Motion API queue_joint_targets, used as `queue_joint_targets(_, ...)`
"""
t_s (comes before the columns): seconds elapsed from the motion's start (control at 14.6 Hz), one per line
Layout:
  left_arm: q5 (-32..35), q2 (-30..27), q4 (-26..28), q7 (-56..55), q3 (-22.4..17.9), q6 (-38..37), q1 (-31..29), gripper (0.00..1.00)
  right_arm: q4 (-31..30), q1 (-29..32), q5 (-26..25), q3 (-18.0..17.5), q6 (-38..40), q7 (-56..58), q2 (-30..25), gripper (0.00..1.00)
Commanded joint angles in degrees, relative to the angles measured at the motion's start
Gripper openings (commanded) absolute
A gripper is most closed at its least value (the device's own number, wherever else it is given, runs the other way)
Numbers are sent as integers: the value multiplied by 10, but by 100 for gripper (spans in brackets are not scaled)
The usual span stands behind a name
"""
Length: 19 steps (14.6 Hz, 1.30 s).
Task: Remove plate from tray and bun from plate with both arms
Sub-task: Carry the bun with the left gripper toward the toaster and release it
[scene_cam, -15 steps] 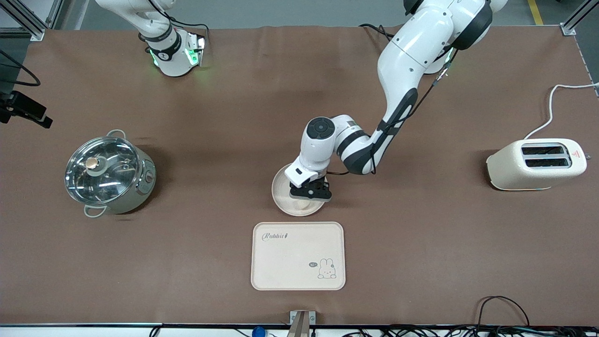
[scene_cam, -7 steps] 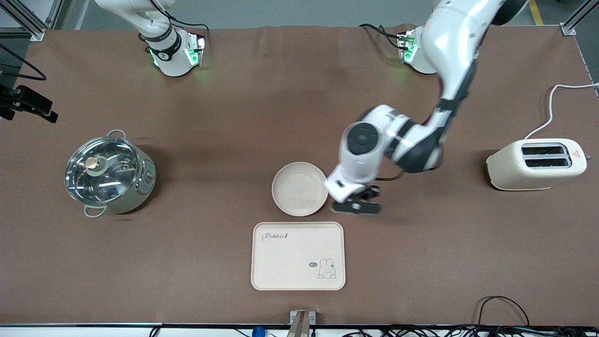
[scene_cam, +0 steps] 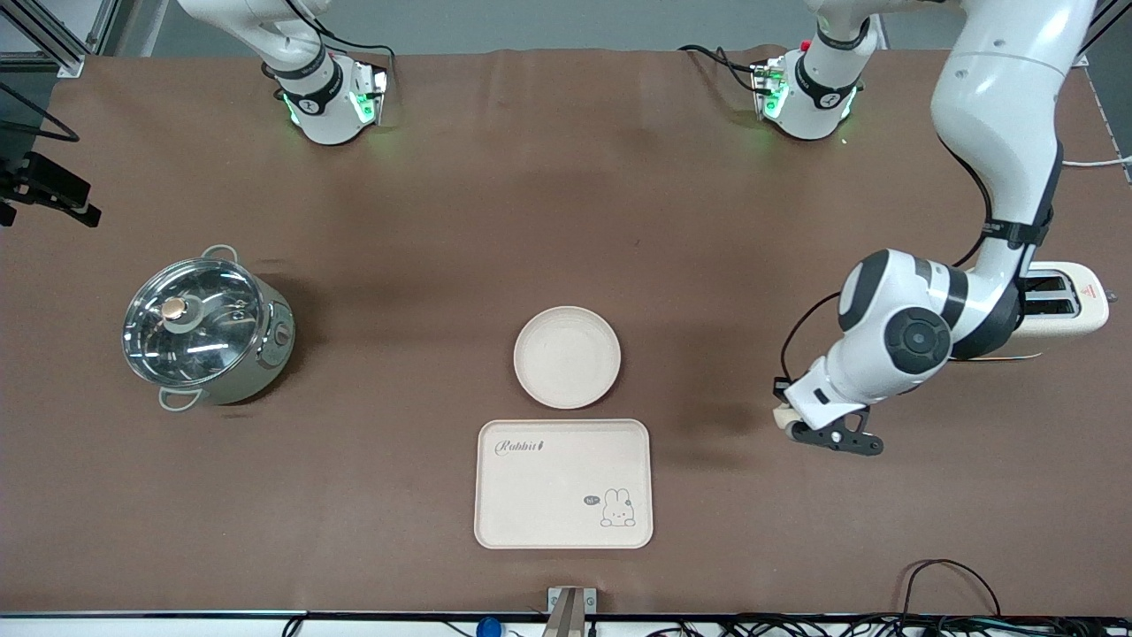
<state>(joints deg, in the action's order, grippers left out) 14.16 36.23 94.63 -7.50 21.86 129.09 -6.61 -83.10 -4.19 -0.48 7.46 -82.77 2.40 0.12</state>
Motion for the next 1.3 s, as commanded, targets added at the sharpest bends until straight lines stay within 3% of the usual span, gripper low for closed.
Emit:
queue_joint_targets(0.0, -8, 1, 49, 7, 13, 55, -19, 14, 3, -7, -8, 3, 11, 7, -4, 100)
queue_joint_targets(0.14, -7, 6, 49, 11, 13, 55, -29, 45, 3, -1, -8, -7, 11, 7, -5, 100)
queue_joint_targets(0.21, -7, 6, 49, 21, 13, 55, -31, 68, 3, -3, -8, -7, 11, 8, -6, 100)
queue_joint_targets(0.27, -7, 6, 49, 29, 12, 55, -31, 99, 3, -4, -8, -7, 11, 8, -6, 100)
queue_joint_targets(0.55, -4, -6, 41, 34, 13, 49, -36, 100, 3, 0, -8, -19, 11, 7, -7, 100)
queue_joint_targets(0.69, -4, -40, 21, 34, 13, 17, -35, 100, 3, 8, -8, -26, 11, 7, -6, 100)
queue_joint_targets(1.03, -9, -94, -80, 35, 32, -167, -37, 100, 3, 9, -8, -37, 12, 3, -7, 100)
queue_joint_targets(1.24, -37, -154, -106, 35, 33, -248, -35, 100, -2, 22, -9, -45, 21, 1, -14, 100)
